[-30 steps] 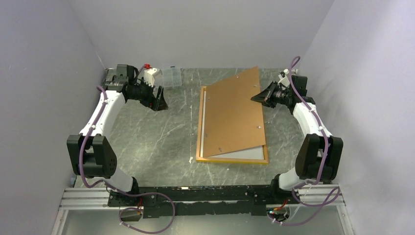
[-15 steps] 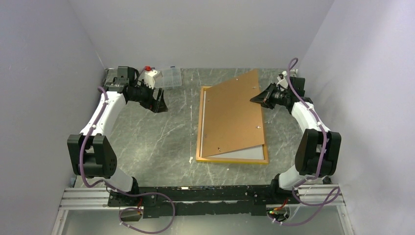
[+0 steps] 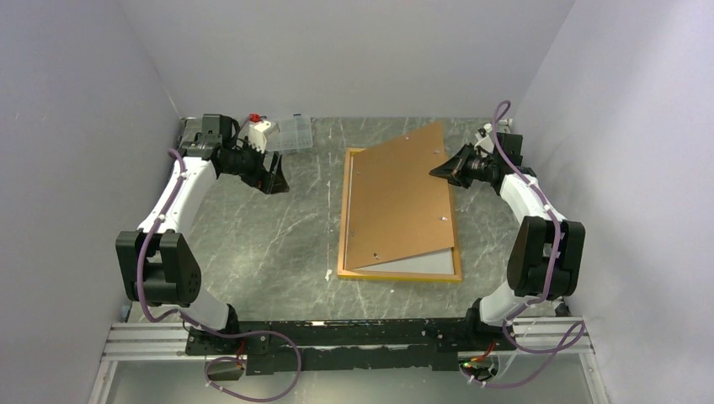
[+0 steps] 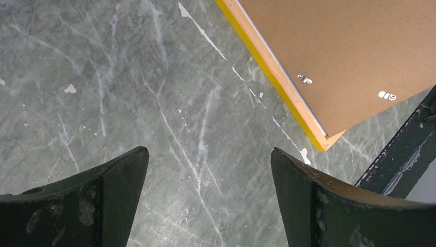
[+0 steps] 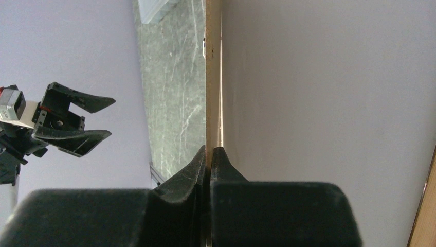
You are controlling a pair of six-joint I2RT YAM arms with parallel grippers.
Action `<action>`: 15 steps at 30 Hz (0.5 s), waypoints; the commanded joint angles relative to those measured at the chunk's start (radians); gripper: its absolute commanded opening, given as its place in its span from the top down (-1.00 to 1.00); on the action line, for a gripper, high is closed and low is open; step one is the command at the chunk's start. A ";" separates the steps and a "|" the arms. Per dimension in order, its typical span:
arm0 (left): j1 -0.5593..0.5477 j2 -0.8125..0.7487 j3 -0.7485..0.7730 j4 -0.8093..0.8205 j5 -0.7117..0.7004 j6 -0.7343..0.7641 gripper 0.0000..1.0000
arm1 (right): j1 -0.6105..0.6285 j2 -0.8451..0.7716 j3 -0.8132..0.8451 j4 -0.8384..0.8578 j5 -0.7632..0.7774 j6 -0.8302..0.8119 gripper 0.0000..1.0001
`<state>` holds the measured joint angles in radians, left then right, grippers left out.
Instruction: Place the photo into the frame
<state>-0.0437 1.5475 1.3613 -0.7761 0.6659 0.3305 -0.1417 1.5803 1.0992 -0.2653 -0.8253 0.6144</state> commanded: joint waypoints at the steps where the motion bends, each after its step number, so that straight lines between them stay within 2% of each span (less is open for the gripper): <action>1: -0.004 -0.019 -0.009 0.006 0.044 0.007 -0.88 | -0.001 0.003 0.036 0.075 -0.053 0.013 1.00; 15: -0.004 -0.020 -0.031 0.006 0.042 0.017 -0.88 | 0.030 0.011 0.023 0.111 -0.043 0.035 1.00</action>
<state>-0.0437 1.5475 1.3415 -0.7769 0.6773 0.3313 -0.1272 1.5955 1.0992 -0.2382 -0.8291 0.6140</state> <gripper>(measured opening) 0.941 0.037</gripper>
